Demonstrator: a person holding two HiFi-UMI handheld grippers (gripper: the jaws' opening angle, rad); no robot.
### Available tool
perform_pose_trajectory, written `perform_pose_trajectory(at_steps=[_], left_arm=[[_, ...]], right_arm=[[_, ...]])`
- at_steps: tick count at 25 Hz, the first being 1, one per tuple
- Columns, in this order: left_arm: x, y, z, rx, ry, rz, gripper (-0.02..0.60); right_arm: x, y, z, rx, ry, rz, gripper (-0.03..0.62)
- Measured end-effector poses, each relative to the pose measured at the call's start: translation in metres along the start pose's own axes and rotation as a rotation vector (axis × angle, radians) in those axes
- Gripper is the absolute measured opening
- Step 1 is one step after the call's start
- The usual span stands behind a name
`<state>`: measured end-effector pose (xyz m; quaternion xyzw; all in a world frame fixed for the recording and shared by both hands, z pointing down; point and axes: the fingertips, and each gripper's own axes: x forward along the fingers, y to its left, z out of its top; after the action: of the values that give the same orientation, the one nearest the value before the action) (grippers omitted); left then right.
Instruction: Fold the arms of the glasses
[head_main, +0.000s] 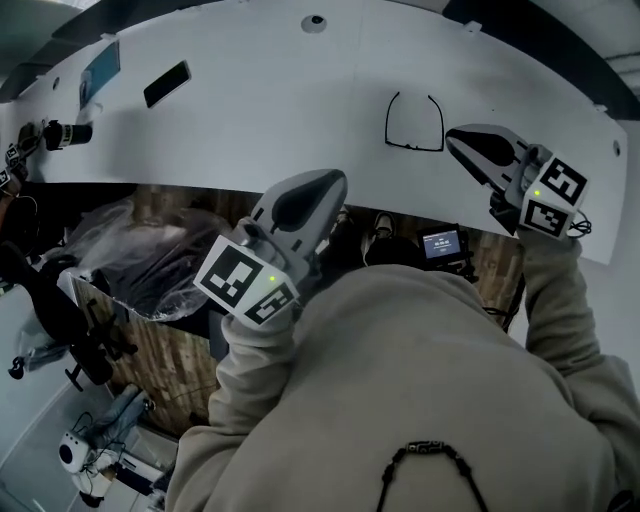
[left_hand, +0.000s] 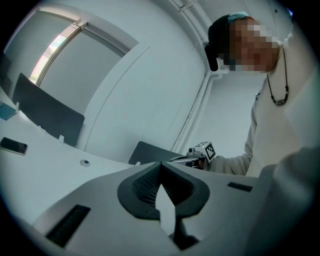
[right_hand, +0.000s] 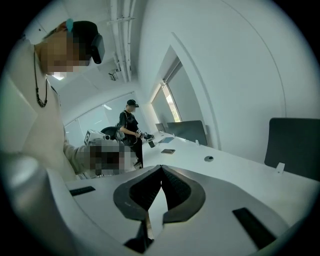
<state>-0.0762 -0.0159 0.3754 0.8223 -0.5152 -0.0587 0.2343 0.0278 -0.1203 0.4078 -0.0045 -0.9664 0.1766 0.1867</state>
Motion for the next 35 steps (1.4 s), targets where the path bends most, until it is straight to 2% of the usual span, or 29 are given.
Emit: perform_pose_trajectory(at_steps=[7,12,14,17,19,22,26,29,35], left_arm=[[-0.012,0.029,-0.013,-0.02,0.018,0.065,0.005],[-0.016,0.034,-0.023,-0.06,0.036,0.083,0.005],[-0.017,0.033,-0.03,-0.086,0.039,0.085,0.005],[-0.021,0.036,-0.04,-0.11,0.045,0.096,0.005],[-0.027,0.041,-0.043,-0.127,0.041,0.117,0.005],[-0.036,0.048,-0.047,-0.136,0.042,0.147,0.005],[-0.049,0.057,-0.049,-0.14,0.035,0.189,0.005],[-0.056,0.06,-0.046,-0.139,0.028,0.21,0.005],[-0.058,0.061,-0.05,-0.131,0.029,0.225,0.005]], right_arm=[[0.033,-0.027,-0.022,0.008,0.118,-0.007,0.018],[0.053,-0.053,-0.066,-0.071,0.303,-0.034,0.02],[0.061,-0.062,-0.087,-0.05,0.363,-0.027,0.021],[0.07,-0.069,-0.115,-0.059,0.452,-0.015,0.078],[0.076,-0.068,-0.133,-0.105,0.529,0.003,0.126],[0.083,-0.068,-0.16,-0.206,0.639,0.024,0.149],[0.084,-0.08,-0.203,-0.387,0.817,0.011,0.155],[0.086,-0.087,-0.224,-0.492,0.907,0.018,0.155],[0.092,-0.096,-0.252,-0.562,1.01,0.03,0.155]])
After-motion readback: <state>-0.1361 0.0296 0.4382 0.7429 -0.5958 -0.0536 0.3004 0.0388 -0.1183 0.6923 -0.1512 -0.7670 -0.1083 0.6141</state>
